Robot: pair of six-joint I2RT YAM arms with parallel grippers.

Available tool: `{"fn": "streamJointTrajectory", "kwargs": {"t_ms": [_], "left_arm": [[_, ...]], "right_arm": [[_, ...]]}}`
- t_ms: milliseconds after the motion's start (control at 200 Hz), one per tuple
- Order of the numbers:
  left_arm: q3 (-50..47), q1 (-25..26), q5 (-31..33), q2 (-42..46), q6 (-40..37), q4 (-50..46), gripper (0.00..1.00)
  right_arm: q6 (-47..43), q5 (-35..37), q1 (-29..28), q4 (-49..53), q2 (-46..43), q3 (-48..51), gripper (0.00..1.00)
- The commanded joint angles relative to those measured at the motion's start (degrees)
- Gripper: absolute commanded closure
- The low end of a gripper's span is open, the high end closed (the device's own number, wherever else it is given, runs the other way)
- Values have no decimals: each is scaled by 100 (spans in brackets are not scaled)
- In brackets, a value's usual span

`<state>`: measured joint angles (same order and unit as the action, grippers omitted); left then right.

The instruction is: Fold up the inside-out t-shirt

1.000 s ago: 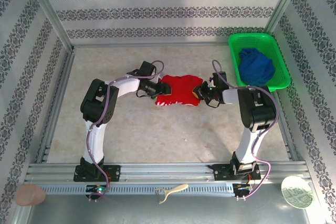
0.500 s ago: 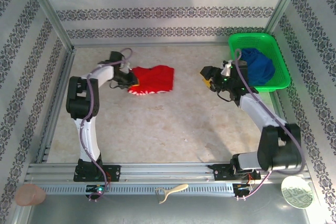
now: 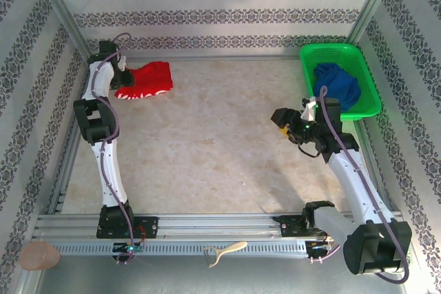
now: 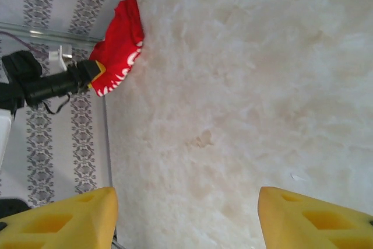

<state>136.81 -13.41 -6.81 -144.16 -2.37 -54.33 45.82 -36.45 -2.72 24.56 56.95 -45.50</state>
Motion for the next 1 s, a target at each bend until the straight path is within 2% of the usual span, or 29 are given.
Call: {"fn": "streamJointTrajectory", "kwargs": {"t_ms": [0, 25, 40, 50, 160, 265, 345, 445, 515, 630, 719, 794, 939, 994], "left_arm": [[1446, -4, 1098, -485, 230, -1009, 18], [1722, -4, 1239, -559, 326, -1174, 12], [1828, -4, 1353, -575, 397, -1232, 2], [1872, -4, 1435, -573, 455, -1257, 0], [1659, -30, 2035, -90, 986, -1392, 0], [804, -6, 2218, 724, 1436, -1345, 0], [-480, 80, 2018, 1616, 1573, -791, 0], [-2404, 350, 1701, 2984, 1527, 508, 0], [-3583, 518, 1266, 3886, 1650, 1267, 0], [-5527, 835, 909, 5439, 1907, 2403, 0], [-6909, 1120, 725, 6608, 2020, 3198, 0], [-7866, 1372, 727, 7479, 2035, 3630, 0], [-9416, 1459, 766, 8908, 1971, 4673, 0], [-9932, 1460, 885, 9249, 1738, 5359, 0]], "right_arm": [[-450, 266, 28, 771, -257, 41, 30], [-451, 272, 26, 794, -291, 51, 30], [-451, 289, 26, 801, -313, 58, 29], [-451, 294, 24, 804, -322, 63, 28], [-462, 438, 30, 872, -445, 77, 22], [-553, 733, 30, 944, -571, 93, 16], [-679, 1034, 36, 1023, -676, 117, 2], [-930, 1307, 43, 1119, -778, 133, 1], [-1113, 1502, 34, 1213, -826, 103, 2], [-1197, 1892, 28, 1174, -984, 177, 1], [-1356, 2414, 28, 1049, -1091, 243, 1], [-1533, 3128, 34, 1064, -1133, 260, 1], [-2097, 4225, 35, -163, -1245, 887, 2], [-2491, 4603, 30, -734, -1216, 1148, 2]]}}
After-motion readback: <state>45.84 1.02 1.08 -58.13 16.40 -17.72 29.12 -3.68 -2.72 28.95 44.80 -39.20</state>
